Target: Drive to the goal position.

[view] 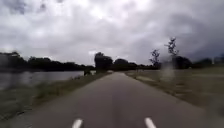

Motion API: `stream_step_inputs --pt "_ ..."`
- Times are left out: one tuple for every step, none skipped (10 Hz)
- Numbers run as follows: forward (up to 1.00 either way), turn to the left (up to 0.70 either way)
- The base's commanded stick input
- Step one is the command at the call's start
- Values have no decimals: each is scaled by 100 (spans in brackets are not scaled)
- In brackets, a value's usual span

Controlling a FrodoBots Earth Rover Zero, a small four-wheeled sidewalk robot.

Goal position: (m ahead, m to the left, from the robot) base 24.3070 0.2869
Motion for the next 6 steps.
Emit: stream_step_inputs --pt "98 4" --pt "98 4" --pt "98 4" --pt "98 4" --pt "98 4" --pt "98 4"
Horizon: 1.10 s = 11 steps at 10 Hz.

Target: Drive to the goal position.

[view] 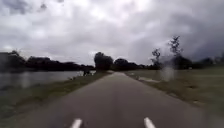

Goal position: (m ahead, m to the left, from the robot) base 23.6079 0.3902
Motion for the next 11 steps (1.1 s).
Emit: stream_step_inputs --pt "98 4" --pt "98 4" --pt "98 4" --pt "98 4" --pt "98 4" --pt "98 4" --pt "98 4" --pt "98 4" --pt "98 4" --pt "98 4" --pt "98 4"
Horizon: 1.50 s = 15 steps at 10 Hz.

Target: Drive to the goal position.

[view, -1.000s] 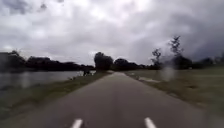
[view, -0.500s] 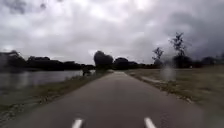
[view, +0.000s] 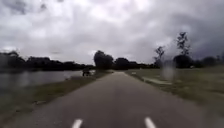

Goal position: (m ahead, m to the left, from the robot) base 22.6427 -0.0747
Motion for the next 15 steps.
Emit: stream_step_inputs --pt "98 4" --pt "98 4" --pt "98 4" --pt "98 4" --pt "98 4" --pt "98 4" --pt "98 4" --pt "98 4" --pt "98 4" --pt "98 4" --pt "98 4" --pt "98 4" --pt "98 4" --pt "98 4" --pt "98 4"
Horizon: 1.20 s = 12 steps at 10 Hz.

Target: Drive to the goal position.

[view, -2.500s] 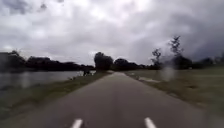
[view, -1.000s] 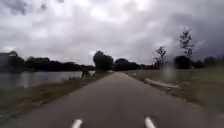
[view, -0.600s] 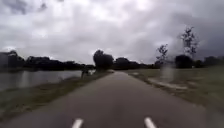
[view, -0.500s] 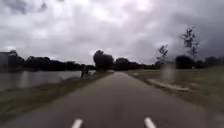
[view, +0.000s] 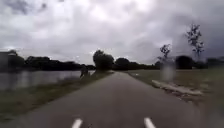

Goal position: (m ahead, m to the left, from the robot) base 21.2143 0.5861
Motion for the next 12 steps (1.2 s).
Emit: stream_step_inputs --pt "98 4" --pt "98 4" --pt "98 4" --pt "98 4" --pt "98 4" --pt "98 4" --pt "98 4" --pt "98 4" --pt "98 4" --pt "98 4" --pt "98 4" --pt "98 4"
